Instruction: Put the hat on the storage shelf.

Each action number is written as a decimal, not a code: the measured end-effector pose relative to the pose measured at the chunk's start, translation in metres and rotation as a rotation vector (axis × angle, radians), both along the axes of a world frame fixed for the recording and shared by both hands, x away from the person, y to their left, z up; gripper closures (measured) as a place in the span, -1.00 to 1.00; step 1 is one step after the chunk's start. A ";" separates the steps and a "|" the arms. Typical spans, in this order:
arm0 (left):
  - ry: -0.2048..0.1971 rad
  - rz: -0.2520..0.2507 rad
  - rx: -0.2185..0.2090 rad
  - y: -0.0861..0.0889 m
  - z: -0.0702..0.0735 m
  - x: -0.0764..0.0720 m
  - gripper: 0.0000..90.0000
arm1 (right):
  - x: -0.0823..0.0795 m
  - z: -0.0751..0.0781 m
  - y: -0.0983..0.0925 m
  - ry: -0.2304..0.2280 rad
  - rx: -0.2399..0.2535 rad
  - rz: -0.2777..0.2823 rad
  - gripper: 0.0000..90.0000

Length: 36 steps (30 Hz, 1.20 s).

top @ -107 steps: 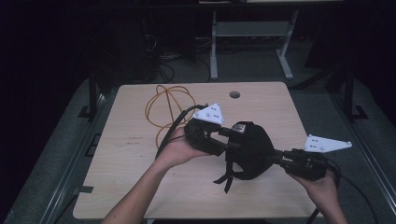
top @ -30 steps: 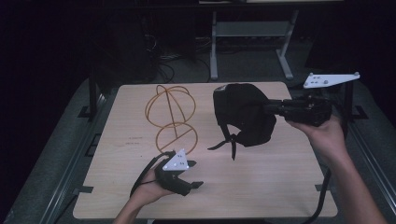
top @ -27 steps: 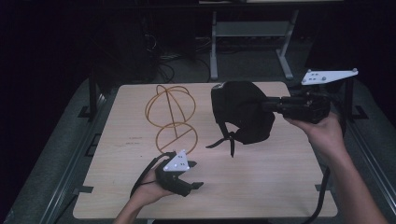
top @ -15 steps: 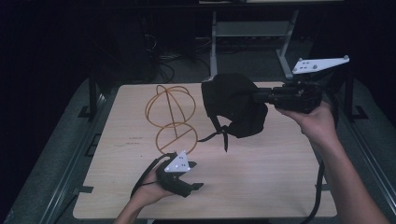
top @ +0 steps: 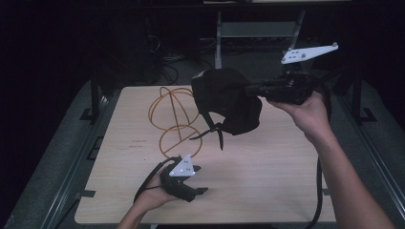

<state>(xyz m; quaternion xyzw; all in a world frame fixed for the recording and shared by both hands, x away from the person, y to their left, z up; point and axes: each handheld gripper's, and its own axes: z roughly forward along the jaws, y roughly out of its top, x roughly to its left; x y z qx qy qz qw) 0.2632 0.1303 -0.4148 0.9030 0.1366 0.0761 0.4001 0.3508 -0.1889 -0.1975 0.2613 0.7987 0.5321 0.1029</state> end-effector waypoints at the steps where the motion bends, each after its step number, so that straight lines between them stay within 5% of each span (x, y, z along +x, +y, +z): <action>1: -0.001 0.000 -0.001 0.000 0.000 0.000 -0.37 | 0.001 0.001 0.003 -0.001 -0.004 0.001 0.68; 36: -0.018 0.005 0.005 0.003 -0.001 0.002 -0.38 | 0.039 0.022 0.093 0.008 -0.058 0.087 0.68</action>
